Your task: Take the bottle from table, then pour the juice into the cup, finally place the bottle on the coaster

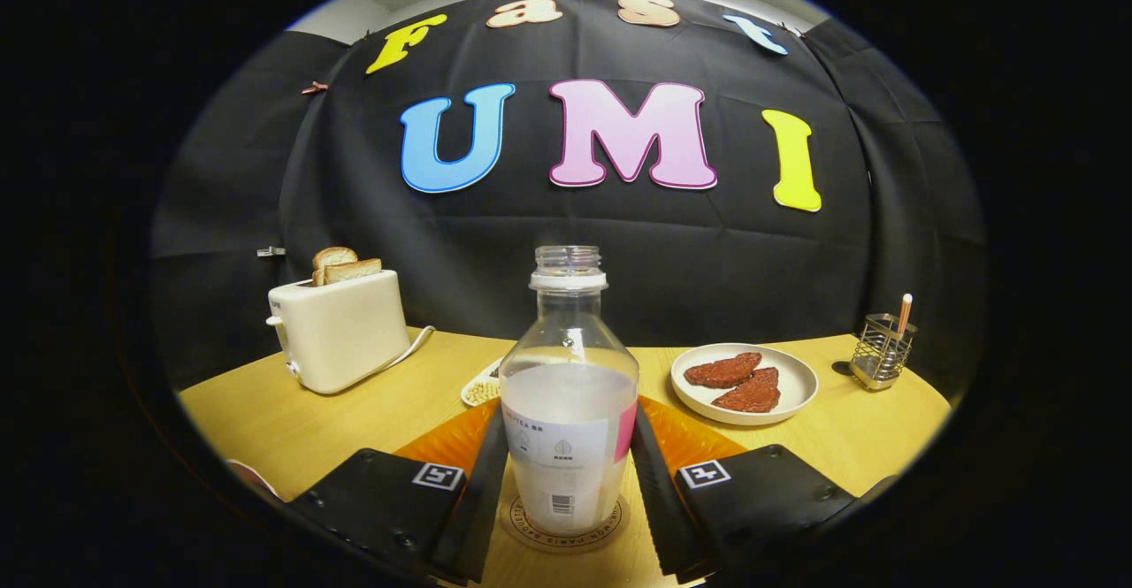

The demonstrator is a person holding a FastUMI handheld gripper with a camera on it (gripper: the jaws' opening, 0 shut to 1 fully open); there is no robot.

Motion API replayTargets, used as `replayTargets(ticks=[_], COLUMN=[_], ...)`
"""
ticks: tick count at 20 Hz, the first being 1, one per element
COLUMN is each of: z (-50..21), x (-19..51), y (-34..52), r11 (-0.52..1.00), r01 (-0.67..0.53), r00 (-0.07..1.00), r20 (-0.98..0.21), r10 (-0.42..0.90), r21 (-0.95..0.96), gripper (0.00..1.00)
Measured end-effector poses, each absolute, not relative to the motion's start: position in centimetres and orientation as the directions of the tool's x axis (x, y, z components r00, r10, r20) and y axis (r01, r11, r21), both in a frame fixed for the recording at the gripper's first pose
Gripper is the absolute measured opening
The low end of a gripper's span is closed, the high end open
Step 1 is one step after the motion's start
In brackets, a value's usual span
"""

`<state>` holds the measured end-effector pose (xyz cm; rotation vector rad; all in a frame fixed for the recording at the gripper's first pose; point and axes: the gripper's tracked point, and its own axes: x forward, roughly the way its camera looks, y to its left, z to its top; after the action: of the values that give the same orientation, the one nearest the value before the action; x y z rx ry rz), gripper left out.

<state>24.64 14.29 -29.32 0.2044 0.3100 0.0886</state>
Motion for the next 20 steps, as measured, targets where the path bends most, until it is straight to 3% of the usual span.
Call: replayTargets(ticks=[11, 13, 20], z=[-32.0, -31.7, -30.4], x=[23.6, 23.7, 22.9], y=[15.7, 14.9, 14.0], r11=[0.969, 0.970, 0.970], r01=[-0.102, -0.102, -0.094], r00=[0.931, 0.926, 0.927], r20=[-0.323, -0.335, -0.335], r10=[0.173, 0.174, 0.167], r21=[0.223, 0.222, 0.223], gripper=[0.78, 0.98, 0.99])
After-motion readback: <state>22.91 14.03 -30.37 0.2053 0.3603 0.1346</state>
